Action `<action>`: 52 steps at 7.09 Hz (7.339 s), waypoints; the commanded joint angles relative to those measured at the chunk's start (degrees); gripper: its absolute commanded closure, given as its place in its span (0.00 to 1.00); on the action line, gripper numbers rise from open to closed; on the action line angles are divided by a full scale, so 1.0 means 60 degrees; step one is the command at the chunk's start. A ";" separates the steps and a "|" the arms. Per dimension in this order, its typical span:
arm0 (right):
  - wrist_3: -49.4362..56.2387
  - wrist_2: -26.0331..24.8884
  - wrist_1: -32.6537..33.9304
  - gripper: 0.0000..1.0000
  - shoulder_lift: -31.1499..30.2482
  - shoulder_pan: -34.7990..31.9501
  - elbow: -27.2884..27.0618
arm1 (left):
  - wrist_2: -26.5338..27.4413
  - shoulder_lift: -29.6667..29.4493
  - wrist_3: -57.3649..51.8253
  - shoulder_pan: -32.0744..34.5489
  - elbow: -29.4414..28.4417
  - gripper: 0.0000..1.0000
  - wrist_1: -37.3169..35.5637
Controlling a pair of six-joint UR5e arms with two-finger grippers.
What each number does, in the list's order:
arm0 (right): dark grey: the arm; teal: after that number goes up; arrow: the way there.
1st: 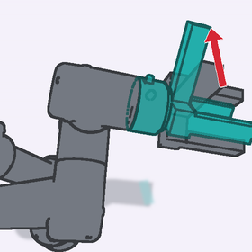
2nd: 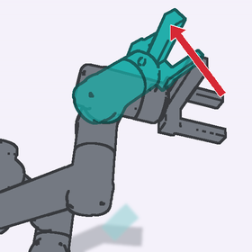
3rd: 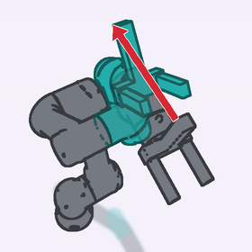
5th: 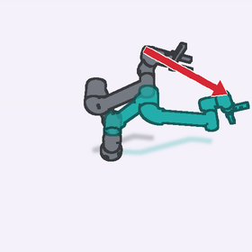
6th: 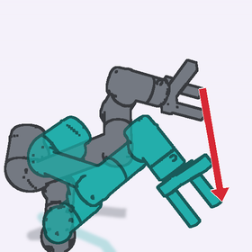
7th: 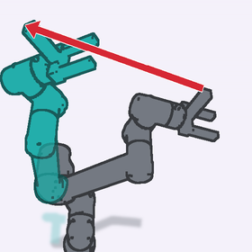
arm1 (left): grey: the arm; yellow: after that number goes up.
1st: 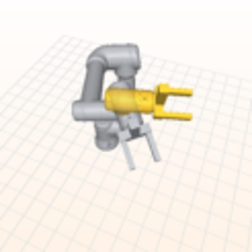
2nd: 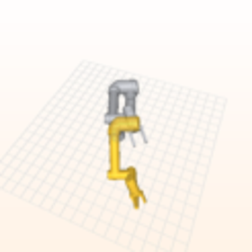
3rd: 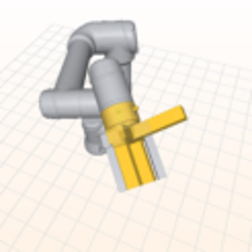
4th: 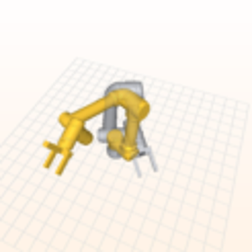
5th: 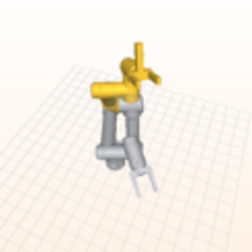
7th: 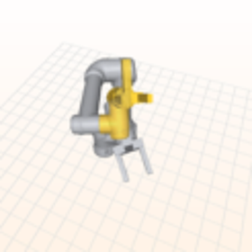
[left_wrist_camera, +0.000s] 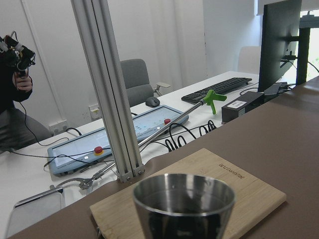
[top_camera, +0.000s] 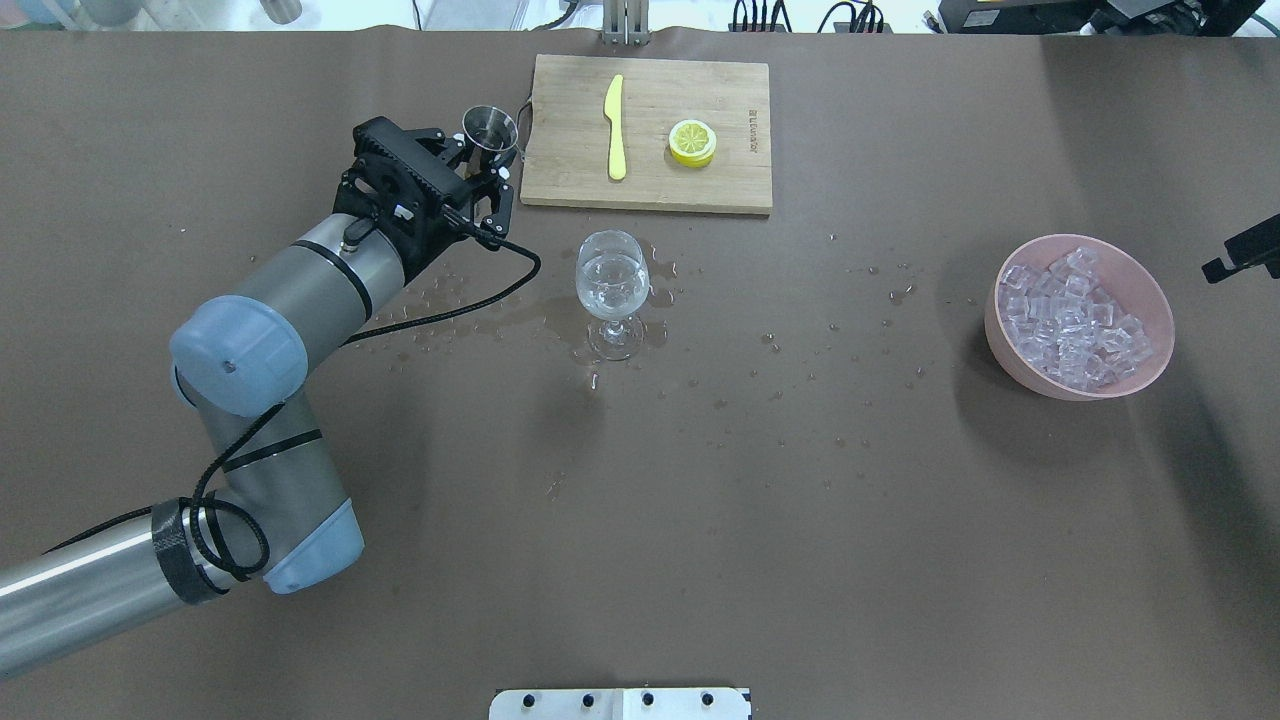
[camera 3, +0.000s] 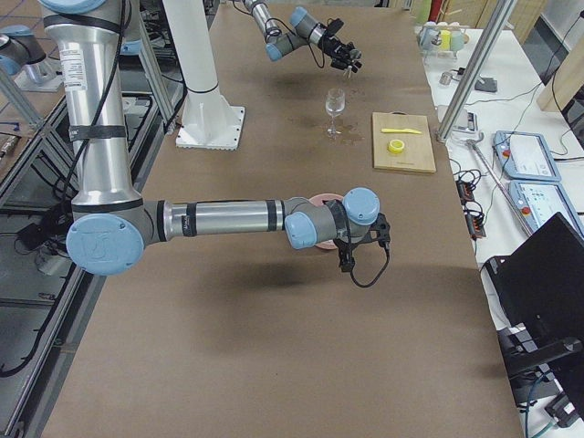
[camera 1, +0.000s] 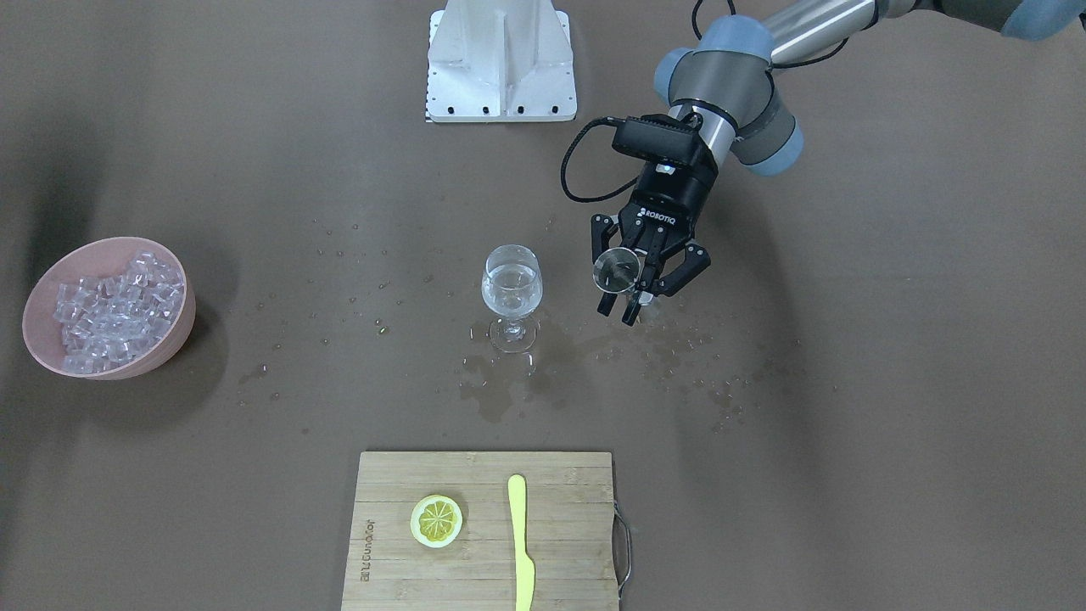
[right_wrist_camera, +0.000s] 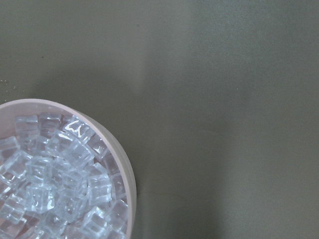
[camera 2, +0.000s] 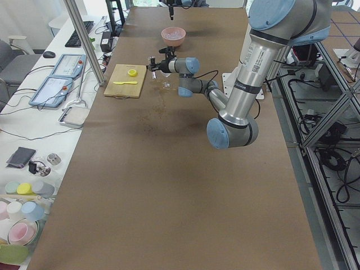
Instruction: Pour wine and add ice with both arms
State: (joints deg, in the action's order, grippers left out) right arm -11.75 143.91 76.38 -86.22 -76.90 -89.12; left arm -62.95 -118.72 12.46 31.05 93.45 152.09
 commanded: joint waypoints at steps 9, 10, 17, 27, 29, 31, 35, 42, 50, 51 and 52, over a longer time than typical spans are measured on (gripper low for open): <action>-0.0400 0.0287 0.0000 0.00 0.0015 0.0000 0.0015 | 0.0702 -0.0443 -0.3848 -0.0325 0.0025 1.00 -0.1427; -0.0400 0.0346 0.0000 0.00 0.0015 0.0000 0.0015 | 0.1170 -0.0588 -0.4487 -0.0834 0.0010 1.00 -0.1470; -0.0400 0.0361 0.0000 0.00 0.0000 -0.0015 0.0015 | 0.2009 -0.0619 -0.5956 -0.1365 -0.0019 1.00 -0.1617; -0.0386 0.0522 -0.0029 0.00 0.0029 -0.0015 -0.0043 | 0.2346 -0.1307 -0.8784 -0.1366 0.0230 1.00 -0.3345; -0.0371 0.0522 -0.0044 0.00 0.0029 -0.0015 -0.0072 | 0.2361 -0.1293 -0.9166 -0.1352 0.0230 1.00 -0.3462; -0.0386 0.0508 -0.0044 0.00 0.0247 0.0000 0.0030 | 0.2346 -0.1337 -0.9328 -0.1337 0.0813 1.00 -0.4399; -0.0385 0.0464 -0.0059 0.00 0.0396 0.0000 0.0001 | 0.2288 0.0256 -0.4593 -0.1103 0.1637 1.00 -0.2158; -0.1967 -0.0222 -0.0730 0.00 0.0645 0.0218 -0.0510 | 0.1936 0.3790 0.5408 0.1415 -0.0043 1.00 -0.0815; -0.3520 -0.1191 -0.0776 0.00 -0.0132 0.1200 -0.3251 | 0.0339 0.3367 0.8718 0.2076 -0.3547 1.00 0.1488; -0.3535 -0.1192 -0.0776 0.00 -0.0146 0.1419 -0.3251 | 0.0340 0.3322 0.8748 0.2062 -0.3578 1.00 0.1474; -0.3593 -0.1192 -0.0776 0.00 -0.0132 0.1537 -0.3251 | 0.0340 0.3278 0.8749 0.2062 -0.3608 1.00 0.1445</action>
State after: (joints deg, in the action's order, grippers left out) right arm -32.96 136.80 71.72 -87.00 -68.76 -108.48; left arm -60.96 -98.72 64.74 43.48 72.18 160.89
